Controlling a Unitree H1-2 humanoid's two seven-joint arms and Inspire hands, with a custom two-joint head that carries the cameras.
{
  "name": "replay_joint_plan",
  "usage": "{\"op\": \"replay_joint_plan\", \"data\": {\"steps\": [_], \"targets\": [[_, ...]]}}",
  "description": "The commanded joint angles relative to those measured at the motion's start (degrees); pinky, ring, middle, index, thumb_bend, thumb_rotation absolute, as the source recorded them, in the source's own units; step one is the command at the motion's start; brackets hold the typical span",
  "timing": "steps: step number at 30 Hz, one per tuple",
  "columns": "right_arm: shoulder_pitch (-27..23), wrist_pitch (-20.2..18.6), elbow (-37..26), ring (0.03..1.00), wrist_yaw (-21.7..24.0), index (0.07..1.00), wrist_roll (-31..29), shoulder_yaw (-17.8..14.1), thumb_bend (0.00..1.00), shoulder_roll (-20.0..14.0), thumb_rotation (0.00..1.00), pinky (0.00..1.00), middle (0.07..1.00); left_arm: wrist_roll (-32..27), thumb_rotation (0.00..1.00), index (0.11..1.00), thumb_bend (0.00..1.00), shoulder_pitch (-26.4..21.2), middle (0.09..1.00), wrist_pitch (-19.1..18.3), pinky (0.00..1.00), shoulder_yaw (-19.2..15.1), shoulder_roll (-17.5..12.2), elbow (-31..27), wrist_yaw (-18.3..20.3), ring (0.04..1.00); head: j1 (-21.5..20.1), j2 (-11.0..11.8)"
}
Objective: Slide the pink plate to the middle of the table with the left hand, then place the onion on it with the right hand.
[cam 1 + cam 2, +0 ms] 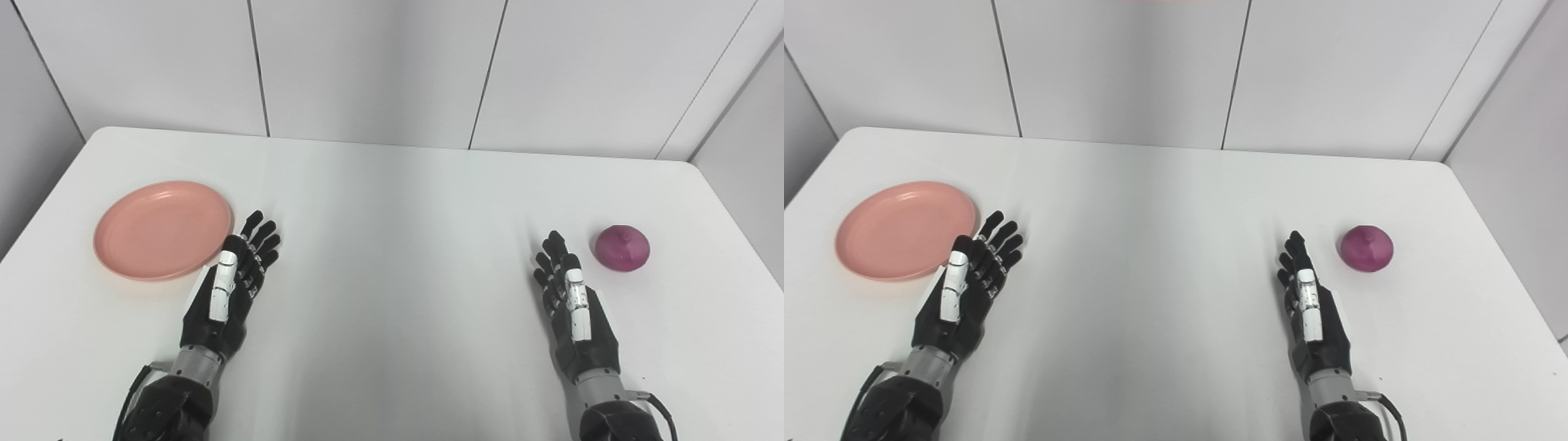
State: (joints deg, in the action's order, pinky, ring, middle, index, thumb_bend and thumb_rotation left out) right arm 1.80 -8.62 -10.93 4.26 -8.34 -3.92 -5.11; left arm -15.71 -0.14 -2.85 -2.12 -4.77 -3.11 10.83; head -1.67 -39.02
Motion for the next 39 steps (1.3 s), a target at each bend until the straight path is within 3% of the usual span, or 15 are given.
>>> {"op": "replay_joint_plan", "data": {"steps": [1,9,16,21,32,39], "targets": [[-1.1,3.0,-1.2,1.0,0.3,1.0,-0.2,-0.3,0.54,-0.2,1.0,1.0,1.0,0.4,1.0,0.952,0.64,0.3,0.962,-0.7,0.98,-0.2,0.3,-0.5,-0.8,0.959,0.0,0.1],[-1.1,2.8,-1.4,1.0,-0.2,0.998,-0.2,-0.5,0.55,0.2,1.0,1.0,1.0,-0.1,1.0,0.957,0.64,0.2,0.967,-0.9,0.98,-0.4,0.3,-0.4,-0.7,0.962,0.0,0.2],[-1.1,3.3,-1.1,0.996,-0.6,0.991,-0.1,-0.8,0.49,0.5,1.0,1.0,1.0,-0.3,1.0,0.951,0.51,0.4,0.964,-1.4,0.98,-0.2,0.4,-0.9,-0.9,0.96,0.5,0.3],[-1.1,2.5,-1.7,0.994,-0.6,0.991,-0.7,-1.2,0.43,0.5,1.0,1.0,1.0,-0.5,1.0,0.946,0.45,0.4,0.965,-1.6,0.99,0.0,0.8,-0.9,-1.0,0.963,2.9,0.6],[-1.1,3.0,-1.7,0.983,-0.6,0.98,-1.5,-2.6,0.3,-0.1,1.0,1.0,0.993,1.5,1.0,0.953,0.43,0.3,0.975,-1.7,1.0,1.7,2.0,-0.8,-1.8,0.973,9.6,1.7],[-1.0,2.8,-1.7,1.0,1.0,0.991,-2.0,-2.8,0.29,-1.9,1.0,1.0,1.0,3.4,1.0,0.939,0.44,0.1,0.962,-1.9,0.98,2.2,3.7,-0.3,-3.3,0.965,14.7,2.4]]}}
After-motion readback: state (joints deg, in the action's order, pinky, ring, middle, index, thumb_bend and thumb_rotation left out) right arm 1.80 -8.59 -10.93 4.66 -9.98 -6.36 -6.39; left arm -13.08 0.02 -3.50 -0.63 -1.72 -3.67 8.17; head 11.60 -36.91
